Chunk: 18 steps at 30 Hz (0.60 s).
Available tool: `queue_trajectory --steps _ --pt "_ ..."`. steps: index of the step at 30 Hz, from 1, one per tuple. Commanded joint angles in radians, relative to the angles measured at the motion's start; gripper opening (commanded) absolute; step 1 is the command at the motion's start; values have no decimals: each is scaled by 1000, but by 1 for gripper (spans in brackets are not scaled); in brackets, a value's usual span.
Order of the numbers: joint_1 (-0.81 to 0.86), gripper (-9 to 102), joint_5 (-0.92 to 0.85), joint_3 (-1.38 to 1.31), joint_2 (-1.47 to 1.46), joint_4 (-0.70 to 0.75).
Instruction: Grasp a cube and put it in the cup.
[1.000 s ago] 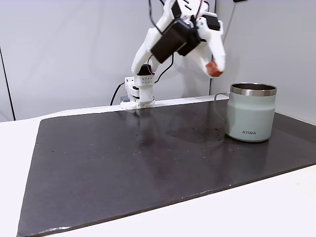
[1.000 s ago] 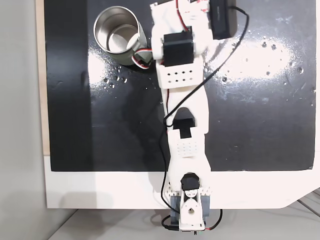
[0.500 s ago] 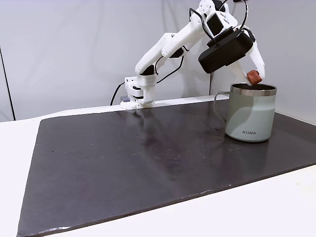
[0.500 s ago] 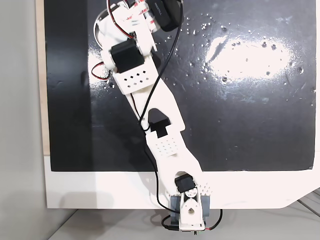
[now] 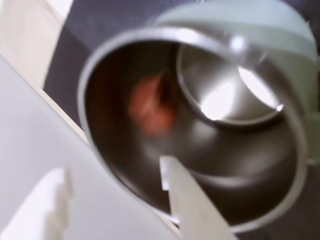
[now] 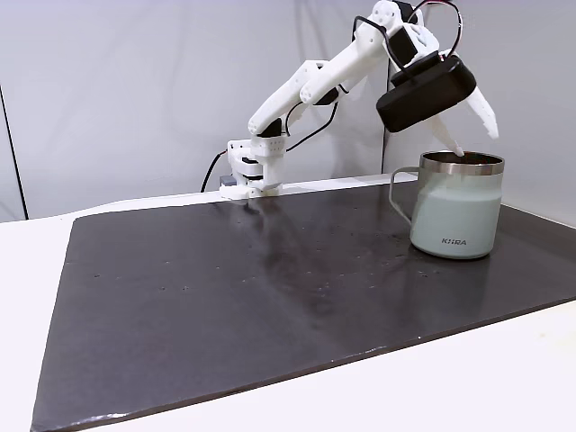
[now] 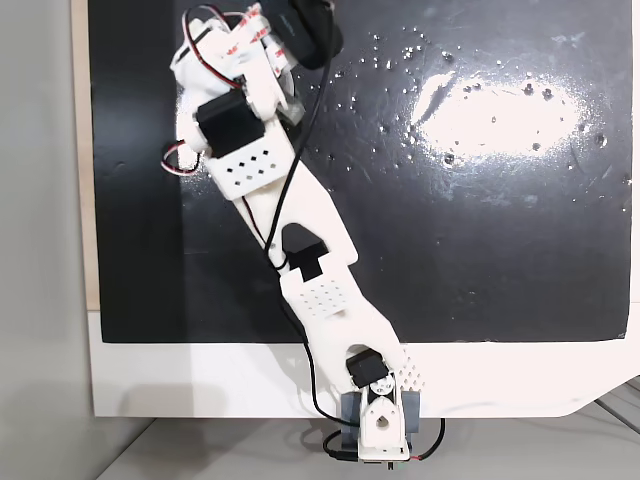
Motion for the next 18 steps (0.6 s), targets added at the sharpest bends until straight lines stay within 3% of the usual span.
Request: queue_trajectory --steps 1,18 --pt "-6 24 -14 -69 12 14" --pt "-3 23 0 -86 14 35"
